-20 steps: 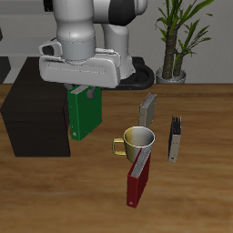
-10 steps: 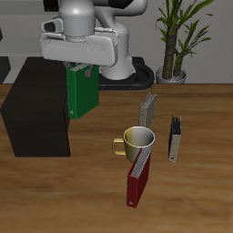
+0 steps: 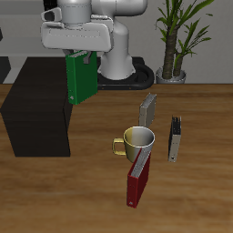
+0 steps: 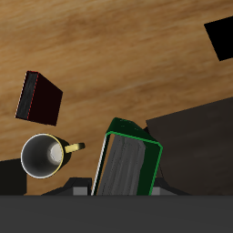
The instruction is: Place the green book in the top region of the shelf
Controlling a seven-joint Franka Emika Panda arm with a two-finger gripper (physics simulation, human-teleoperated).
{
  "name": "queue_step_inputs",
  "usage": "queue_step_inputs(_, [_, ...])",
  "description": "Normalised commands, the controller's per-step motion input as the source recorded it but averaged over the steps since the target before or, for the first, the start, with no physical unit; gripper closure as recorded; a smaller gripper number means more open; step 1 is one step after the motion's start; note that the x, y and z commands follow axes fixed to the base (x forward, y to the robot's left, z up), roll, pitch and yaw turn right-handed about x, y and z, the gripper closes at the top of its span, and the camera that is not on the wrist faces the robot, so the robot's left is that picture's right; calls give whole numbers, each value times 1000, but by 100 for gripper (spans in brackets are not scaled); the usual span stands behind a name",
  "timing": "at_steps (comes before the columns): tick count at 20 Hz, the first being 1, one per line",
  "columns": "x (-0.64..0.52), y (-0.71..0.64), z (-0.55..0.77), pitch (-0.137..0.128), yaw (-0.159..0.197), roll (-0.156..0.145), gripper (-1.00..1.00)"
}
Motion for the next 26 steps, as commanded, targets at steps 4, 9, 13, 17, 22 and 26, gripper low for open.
queue_step_inputs(4, [-326,150,-17,-19,64,51,100])
queue_step_inputs(9, [-331,331,-113,6,81,94,100])
queue_step_inputs(13, [-327,262,13,-13,78,75,100])
queue_step_inputs(17, [-345,227,-16,19,97,41,100])
queue_step_inputs(22, [-352,150,-48,8,83,17,100])
queue_step_inputs(26, [-307,-1,-14,-11,39,4,100])
